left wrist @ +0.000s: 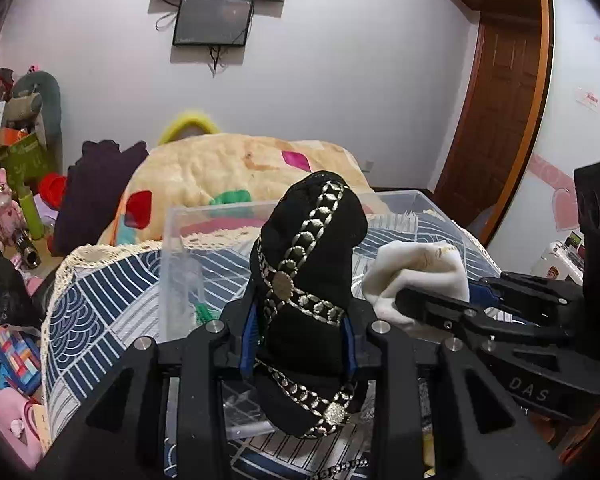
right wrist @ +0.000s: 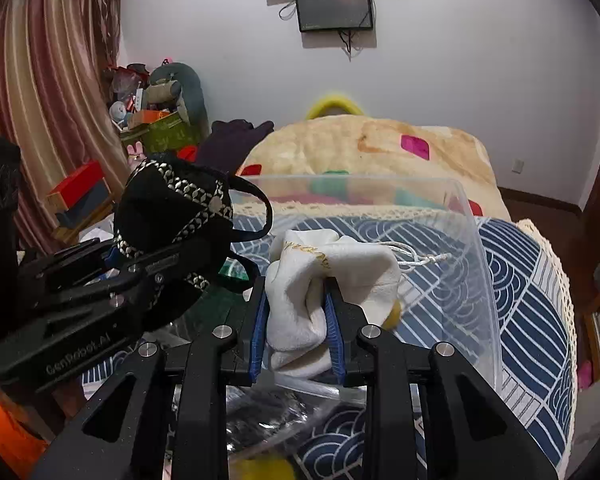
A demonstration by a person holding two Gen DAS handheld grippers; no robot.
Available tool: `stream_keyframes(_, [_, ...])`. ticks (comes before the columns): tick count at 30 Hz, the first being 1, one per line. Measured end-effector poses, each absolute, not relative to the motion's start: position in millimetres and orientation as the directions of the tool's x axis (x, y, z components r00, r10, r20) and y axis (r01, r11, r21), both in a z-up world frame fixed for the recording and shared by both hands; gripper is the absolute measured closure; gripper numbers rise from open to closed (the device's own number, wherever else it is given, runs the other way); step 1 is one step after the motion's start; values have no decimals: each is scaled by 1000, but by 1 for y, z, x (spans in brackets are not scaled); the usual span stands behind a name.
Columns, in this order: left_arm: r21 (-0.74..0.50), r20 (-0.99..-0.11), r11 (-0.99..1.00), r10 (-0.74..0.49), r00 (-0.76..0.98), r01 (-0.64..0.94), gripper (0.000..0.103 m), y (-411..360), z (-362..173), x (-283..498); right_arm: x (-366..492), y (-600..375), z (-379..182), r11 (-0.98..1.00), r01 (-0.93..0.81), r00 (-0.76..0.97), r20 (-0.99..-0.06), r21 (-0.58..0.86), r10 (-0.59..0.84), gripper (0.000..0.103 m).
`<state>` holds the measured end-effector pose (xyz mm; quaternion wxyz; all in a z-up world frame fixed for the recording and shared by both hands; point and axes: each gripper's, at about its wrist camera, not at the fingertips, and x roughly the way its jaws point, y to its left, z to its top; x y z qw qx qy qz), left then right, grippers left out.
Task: Organize soft objects
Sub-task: 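Place the black bag into the box with the left tool while the right tool places the white pouch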
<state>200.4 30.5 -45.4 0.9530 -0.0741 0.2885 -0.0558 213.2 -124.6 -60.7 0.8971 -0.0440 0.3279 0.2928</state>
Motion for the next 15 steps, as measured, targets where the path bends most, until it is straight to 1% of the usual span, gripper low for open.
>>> stream_keyframes(4, [-173, -576, 982, -158, 802, 70, 70, 24, -52, 207, 213, -129, -64, 827, -549, 603, -625, 126, 495, 79])
stream_keyframes(7, [-148, -608, 987, -140, 782, 62, 69, 21, -58, 214, 213, -129, -65, 827, -550, 600, -631, 119, 491, 77])
stream_keyframes(10, [-118, -617, 991, -121, 777, 61, 65, 16, -60, 215, 211, -129, -64, 830, -548, 610, -631, 101, 480, 77])
stream_keyframes(12, [-101, -627, 992, -118, 770, 70, 61, 13, -61, 214, 210, -130, -64, 831, -548, 613, -628, 99, 479, 75])
stream_keyframes(14, [-79, -635, 993, -117, 763, 86, 50, 8, -61, 211, 208, -133, -63, 833, -544, 618, -624, 101, 478, 70])
stream_keyframes(15, [-60, -624, 996, -94, 776, 72, 45, 7, -59, 207, 207, -135, -62, 834, -543, 622, -620, 99, 479, 66])
